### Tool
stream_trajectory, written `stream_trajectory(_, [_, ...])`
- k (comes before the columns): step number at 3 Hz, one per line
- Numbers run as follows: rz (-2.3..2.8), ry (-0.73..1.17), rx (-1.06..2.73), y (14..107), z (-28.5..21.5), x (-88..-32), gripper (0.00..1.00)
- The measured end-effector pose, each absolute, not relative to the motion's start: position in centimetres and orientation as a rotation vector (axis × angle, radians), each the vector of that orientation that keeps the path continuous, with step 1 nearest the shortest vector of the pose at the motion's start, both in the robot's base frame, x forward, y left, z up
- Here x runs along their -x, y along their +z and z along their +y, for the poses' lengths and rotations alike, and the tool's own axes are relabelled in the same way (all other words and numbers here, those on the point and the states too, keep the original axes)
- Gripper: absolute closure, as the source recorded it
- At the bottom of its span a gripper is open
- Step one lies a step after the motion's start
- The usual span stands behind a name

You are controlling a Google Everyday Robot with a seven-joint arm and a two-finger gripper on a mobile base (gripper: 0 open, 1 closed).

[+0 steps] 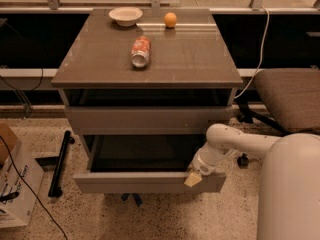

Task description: Open middle drawer

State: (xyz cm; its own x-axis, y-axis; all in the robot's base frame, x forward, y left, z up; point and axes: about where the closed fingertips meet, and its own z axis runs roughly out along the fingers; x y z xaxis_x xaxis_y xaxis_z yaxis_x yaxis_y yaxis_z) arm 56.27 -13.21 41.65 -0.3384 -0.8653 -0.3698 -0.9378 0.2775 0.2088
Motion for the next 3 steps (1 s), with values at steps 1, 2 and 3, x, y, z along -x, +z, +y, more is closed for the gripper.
stream_trajectory(1, [2.500, 0.586, 1.705, 41.3, -14.6, -52.3, 0.68])
stream_trajectory(2, [2.581, 0.579, 1.691, 41.7, -15.2, -50.1, 0.45])
stream_trajectory(3, [2.582, 0.579, 1.691, 41.7, -15.2, -50.1, 0.22])
